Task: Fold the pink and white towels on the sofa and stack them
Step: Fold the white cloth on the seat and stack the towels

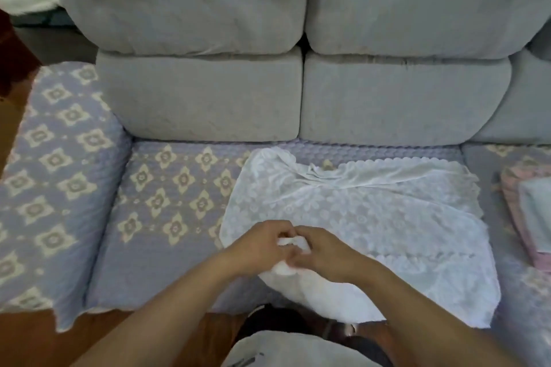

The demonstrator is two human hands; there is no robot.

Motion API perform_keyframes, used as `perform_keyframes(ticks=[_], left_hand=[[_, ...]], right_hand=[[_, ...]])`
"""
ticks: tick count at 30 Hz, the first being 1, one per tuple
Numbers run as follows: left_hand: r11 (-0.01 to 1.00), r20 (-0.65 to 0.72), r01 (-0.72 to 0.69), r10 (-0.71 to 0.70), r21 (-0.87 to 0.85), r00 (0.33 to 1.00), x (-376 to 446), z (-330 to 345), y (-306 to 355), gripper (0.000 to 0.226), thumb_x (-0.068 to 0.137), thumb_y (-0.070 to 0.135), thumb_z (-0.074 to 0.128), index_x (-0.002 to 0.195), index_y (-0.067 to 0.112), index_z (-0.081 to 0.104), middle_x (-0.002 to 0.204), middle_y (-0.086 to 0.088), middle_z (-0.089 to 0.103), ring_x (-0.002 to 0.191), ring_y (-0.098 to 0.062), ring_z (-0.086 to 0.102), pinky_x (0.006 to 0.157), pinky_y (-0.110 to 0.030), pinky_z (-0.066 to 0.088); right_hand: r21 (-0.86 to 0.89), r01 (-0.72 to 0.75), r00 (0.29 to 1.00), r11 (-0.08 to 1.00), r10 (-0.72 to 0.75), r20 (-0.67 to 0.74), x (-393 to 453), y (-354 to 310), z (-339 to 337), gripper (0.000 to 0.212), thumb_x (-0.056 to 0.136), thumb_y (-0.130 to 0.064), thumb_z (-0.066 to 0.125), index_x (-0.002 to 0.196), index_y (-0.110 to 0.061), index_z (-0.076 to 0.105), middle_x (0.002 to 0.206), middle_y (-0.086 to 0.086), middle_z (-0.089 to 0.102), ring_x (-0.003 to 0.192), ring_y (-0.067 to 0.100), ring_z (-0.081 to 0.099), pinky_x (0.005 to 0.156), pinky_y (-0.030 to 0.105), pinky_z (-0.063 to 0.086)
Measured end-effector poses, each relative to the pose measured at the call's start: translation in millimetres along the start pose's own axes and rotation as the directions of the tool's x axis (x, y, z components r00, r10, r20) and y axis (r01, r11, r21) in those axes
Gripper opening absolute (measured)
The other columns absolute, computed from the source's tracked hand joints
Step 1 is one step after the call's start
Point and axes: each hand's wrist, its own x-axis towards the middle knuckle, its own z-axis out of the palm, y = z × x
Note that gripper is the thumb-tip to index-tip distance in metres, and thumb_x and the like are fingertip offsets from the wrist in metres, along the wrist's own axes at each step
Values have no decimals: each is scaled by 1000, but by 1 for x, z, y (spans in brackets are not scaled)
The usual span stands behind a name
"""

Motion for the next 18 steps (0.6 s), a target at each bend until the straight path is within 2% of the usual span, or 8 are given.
perform_keyframes(ticks=[1, 3, 5, 7, 9, 11, 14, 18], left_hand=[[1000, -33, 23, -24, -7, 999, 13, -15, -16, 8, 90, 39, 69, 83, 36, 65, 87, 13, 66, 82, -5, 61, 77, -22, 51], [991, -164, 133, -136, -31, 977, 52, -42, -55, 17, 97, 32, 60, 81, 28, 65, 83, 6, 66, 79, -16, 64, 76, -34, 53], [959, -224, 280, -282, -41, 933, 103, -62, -95, 21, 102, 30, 51, 88, 23, 64, 87, -1, 65, 79, -24, 64, 74, -41, 53], [926, -197, 377, -366, 22, 910, 158, -71, -124, 28, 103, 35, 48, 106, 12, 64, 102, -7, 66, 84, -25, 63, 74, -38, 51], [895, -191, 423, -394, 145, 899, 213, -73, -146, 46, 103, 40, 45, 130, 4, 56, 128, -17, 59, 108, -31, 60, 89, -39, 48], [855, -284, 460, -391, 241, 876, 265, -74, -162, 59, 104, 43, 40, 144, -1, 41, 145, -22, 46, 130, -38, 47, 105, -42, 40], [822, -433, 541, -428, 179, 793, 331, -74, -186, 70, 103, 47, 41, 150, -3, 29, 151, -25, 39, 138, -40, 39, 111, -48, 36], [826, -351, 547, -475, 140, 807, 375, -71, -197, 81, 93, 48, 63, 150, 1, 32, 150, -20, 42, 137, -35, 44, 110, -42, 36]], right_hand=[[-1, -20, 998, 1000, 20, -58, 12, 5, -2, 14, 89, -28, 69, 93, -42, 66, 92, -18, 68, 84, -1, 64, 81, 30, 52], [32, -83, 987, 996, 86, -138, 33, 19, -10, 30, 96, -25, 63, 69, -38, 59, 67, -21, 59, 62, -2, 54, 65, 27, 44], [111, -140, 966, 984, 160, -203, 45, 34, -17, 35, 98, -30, 61, 66, -20, 55, 58, -16, 50, 52, 2, 45, 55, 23, 36], [212, -191, 937, 958, 243, -252, 55, 45, -20, 48, 98, -42, 60, 69, -5, 52, 61, -6, 48, 53, 8, 44, 52, 21, 33], [266, -234, 898, 935, 312, -308, 66, 55, -20, 49, 96, -50, 58, 70, -9, 57, 61, -9, 55, 54, 7, 51, 55, 19, 38], [272, -260, 886, 926, 341, -314, 77, 68, -17, 38, 97, -45, 58, 74, -16, 66, 69, -6, 68, 61, 8, 63, 60, 22, 47], [239, -294, 862, 926, 365, -353, 92, 89, -14, 25, 101, -23, 56, 77, -22, 63, 68, -10, 66, 59, 2, 60, 55, 11, 44], [375, -257, 826, 891, 404, -393, 104, 107, -10, 24, 101, -15, 51, 99, -33, 68, 88, -20, 73, 79, -3, 68, 60, 8, 48]])
